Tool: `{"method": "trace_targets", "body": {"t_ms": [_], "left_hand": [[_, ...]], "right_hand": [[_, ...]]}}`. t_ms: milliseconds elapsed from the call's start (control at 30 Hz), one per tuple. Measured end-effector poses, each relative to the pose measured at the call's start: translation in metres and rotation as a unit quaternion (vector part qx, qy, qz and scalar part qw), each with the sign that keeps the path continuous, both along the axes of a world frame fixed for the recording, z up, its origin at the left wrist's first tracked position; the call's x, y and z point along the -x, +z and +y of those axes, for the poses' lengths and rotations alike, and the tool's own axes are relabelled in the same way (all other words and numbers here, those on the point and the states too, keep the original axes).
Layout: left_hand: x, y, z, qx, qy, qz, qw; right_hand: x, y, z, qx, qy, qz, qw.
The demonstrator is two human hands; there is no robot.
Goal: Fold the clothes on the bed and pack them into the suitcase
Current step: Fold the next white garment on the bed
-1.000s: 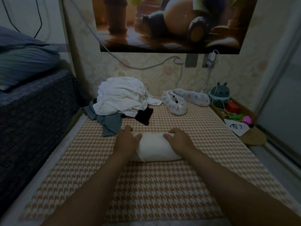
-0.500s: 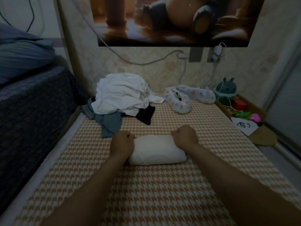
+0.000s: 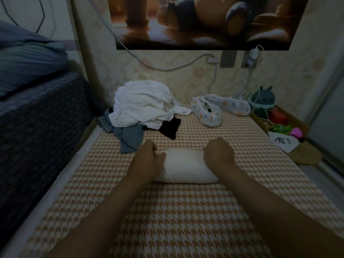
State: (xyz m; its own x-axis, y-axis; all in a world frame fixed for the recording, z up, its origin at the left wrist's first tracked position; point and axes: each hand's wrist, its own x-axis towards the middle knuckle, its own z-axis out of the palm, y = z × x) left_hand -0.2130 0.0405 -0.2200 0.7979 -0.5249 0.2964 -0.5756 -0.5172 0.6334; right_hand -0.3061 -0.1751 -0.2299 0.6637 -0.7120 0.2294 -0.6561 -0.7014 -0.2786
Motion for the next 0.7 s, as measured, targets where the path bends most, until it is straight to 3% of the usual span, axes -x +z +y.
{"method": "trace_targets", "body": {"t_ms": [33,100,133,200,267,367,533,700], "left_hand": [[0.004,-0.002,0.005,0.001,0.012,0.047,0.999],[0.008,-0.005,0.018,0.022,0.034,0.126,0.991],[0.008,-0.007,0.025,0.041,0.04,0.162,0.985],[0.013,-0.009,0.038,0.065,0.036,0.207,0.976],[0.02,-0.011,0.043,0.077,0.033,0.195,0.977],[0.027,-0.012,0.043,0.108,0.059,0.15,0.981],[0.028,-0.013,0.039,0.064,0.085,0.079,0.991],[0.034,-0.026,0.041,0.1,0.121,0.116,0.981]], "right_hand": [[0.0,0.002,0.004,0.071,0.049,-0.043,0.995],[-0.005,0.005,0.016,0.113,0.199,-0.153,0.961],[-0.006,0.007,0.025,0.091,0.267,-0.162,0.946],[-0.007,0.005,0.046,0.002,0.324,-0.093,0.942],[-0.008,-0.004,0.055,-0.037,0.315,-0.025,0.948],[-0.009,-0.01,0.056,-0.012,0.305,-0.011,0.952],[-0.013,-0.009,0.055,-0.019,0.286,0.015,0.958],[-0.015,-0.01,0.05,0.009,0.252,0.022,0.967]]}}
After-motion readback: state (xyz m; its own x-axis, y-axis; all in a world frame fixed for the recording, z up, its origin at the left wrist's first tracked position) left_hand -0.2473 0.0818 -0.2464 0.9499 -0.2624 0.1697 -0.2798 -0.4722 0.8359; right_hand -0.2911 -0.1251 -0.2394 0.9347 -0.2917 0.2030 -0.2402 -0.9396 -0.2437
